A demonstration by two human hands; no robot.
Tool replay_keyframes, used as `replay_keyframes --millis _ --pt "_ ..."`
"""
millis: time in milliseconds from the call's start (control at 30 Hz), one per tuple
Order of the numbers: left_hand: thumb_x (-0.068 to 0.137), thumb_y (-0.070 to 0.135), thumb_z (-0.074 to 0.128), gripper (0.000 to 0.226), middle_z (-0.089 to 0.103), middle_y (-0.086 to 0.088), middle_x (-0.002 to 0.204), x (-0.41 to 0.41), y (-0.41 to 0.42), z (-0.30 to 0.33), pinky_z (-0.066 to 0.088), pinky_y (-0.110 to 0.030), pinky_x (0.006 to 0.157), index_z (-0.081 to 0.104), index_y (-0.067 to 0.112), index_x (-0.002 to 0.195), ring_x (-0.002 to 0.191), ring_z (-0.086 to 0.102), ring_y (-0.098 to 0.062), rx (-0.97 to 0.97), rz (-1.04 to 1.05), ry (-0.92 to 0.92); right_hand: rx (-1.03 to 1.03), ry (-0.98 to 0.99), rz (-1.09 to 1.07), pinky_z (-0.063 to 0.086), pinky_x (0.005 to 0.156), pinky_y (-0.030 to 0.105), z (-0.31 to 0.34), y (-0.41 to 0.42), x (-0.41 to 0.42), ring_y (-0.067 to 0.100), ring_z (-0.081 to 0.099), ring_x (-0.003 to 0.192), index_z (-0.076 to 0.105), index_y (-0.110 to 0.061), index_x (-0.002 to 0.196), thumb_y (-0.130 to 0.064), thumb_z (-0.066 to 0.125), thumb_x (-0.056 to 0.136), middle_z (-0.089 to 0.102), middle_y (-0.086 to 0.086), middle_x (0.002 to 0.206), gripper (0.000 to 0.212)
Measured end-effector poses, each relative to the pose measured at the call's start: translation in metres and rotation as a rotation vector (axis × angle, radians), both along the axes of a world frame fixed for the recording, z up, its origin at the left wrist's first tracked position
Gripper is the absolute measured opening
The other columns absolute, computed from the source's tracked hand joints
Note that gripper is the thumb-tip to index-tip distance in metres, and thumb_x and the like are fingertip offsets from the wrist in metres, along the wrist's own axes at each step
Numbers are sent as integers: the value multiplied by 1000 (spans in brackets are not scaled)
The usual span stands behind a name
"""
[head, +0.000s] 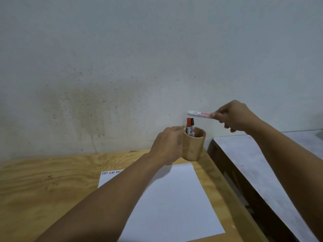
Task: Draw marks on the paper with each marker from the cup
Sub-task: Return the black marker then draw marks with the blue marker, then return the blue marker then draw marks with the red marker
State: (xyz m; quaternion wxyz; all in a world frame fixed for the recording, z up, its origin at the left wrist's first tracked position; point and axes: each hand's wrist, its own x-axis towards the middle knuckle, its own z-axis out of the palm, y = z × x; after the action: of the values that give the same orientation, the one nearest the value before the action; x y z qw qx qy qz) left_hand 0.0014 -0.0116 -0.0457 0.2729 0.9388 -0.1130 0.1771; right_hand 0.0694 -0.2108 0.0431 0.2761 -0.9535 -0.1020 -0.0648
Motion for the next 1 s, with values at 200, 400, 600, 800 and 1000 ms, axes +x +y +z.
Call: replay_keyframes --millis 200,400,600,800,1000 --pt "70 -5 55 54 65 -7 114 12 -6 -14 51 -45 80 59 14 121 98 57 -31 195 -84 -61 -134 -17 21 62 61 34 8 6 15 20 71 58 77 -7 88 -20 82 76 74 10 79 19" --pt "72 -7 53 55 63 -3 121 12 -7 -17 51 -44 81 57 14 124 98 57 -29 186 -82 -29 -196 92 80 62 65 31 -14 26 37 23 73 67 70 -3 109 -2 64 88 72 13 99 21" --pt "76 -6 62 61 58 3 129 13 -3 -17 51 -40 84 51 21 130 106 56 -24 165 -70 32 -172 -7 72 57 72 30 -41 32 43 21 62 79 68 -8 106 -15 75 82 64 11 103 26" --pt "71 -15 54 69 50 -2 137 8 -6 -23 50 -46 88 46 14 133 111 53 -28 118 -75 25 -74 -71 145 51 78 29 -54 41 50 20 56 92 57 -17 127 -17 67 87 60 10 122 42" --pt "70 -16 53 71 48 0 140 6 -4 -22 49 -43 90 45 14 134 115 52 -27 107 -70 13 -183 -63 196 49 94 37 -60 52 59 34 54 115 57 -23 129 -30 64 90 49 14 131 40"
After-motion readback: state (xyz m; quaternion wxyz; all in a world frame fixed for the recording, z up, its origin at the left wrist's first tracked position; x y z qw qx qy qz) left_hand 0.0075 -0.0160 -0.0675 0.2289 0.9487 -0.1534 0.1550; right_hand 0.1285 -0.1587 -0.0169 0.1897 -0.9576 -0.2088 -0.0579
